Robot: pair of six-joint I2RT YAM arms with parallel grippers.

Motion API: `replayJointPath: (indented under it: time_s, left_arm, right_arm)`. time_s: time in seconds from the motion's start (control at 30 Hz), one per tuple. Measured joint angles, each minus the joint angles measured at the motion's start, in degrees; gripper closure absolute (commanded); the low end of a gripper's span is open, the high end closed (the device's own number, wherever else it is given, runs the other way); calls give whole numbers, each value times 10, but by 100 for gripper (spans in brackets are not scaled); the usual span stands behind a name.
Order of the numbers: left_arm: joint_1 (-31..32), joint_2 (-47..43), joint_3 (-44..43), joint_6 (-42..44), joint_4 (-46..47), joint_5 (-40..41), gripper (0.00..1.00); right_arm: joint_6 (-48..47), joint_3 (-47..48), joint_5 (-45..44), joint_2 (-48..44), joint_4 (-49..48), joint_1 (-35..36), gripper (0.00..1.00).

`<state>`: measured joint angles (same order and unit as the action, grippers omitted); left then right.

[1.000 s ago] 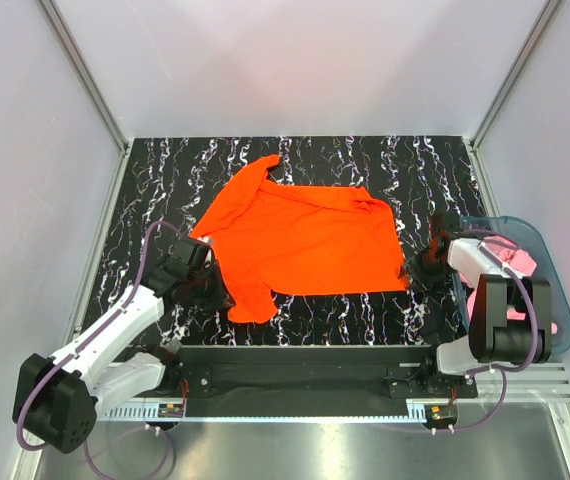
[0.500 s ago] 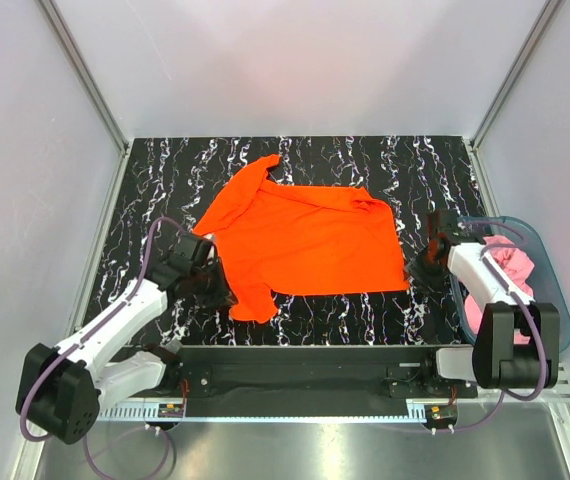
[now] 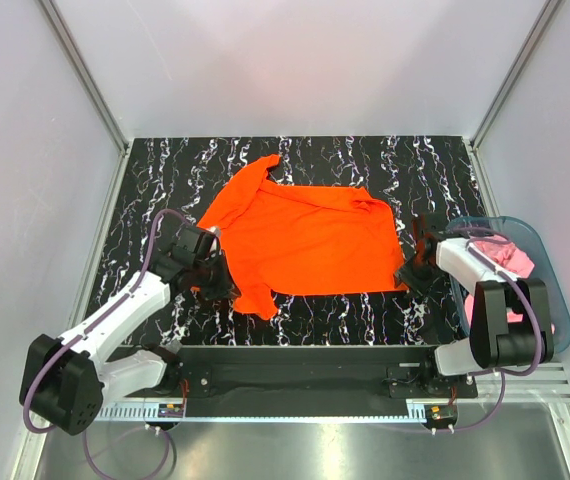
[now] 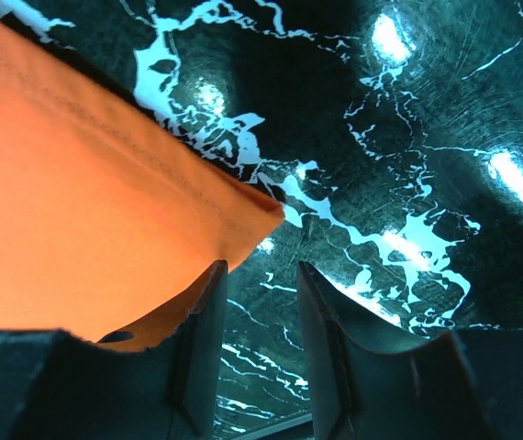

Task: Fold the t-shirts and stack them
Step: Flatten the tshirt out

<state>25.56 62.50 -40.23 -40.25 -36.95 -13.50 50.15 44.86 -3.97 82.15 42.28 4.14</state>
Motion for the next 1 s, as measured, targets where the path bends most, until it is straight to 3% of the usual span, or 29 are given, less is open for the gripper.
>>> replayJointPath:
  time_s: [0.57, 0.7, 0.73, 0.8, 1.0]
  left_arm:
    - [0, 0, -2, 10, 2, -13, 100]
    - [0, 0, -2, 11, 2, -15, 100]
    - [0, 0, -2, 12, 2, -16, 100]
    - [0, 0, -3, 13, 2, -17, 100]
    - [0, -3, -7, 15, -2, -17, 100]
  right_arm:
    - [11, 4, -24, 36, -26, 0, 60]
    - [0, 14, -26, 49, -28, 0, 80]
    - [-5, 16, -26, 52, -31, 0, 92]
    - [-15, 19, -24, 57, -43, 0, 98]
    - [-54, 20, -16, 56, -65, 0, 100]
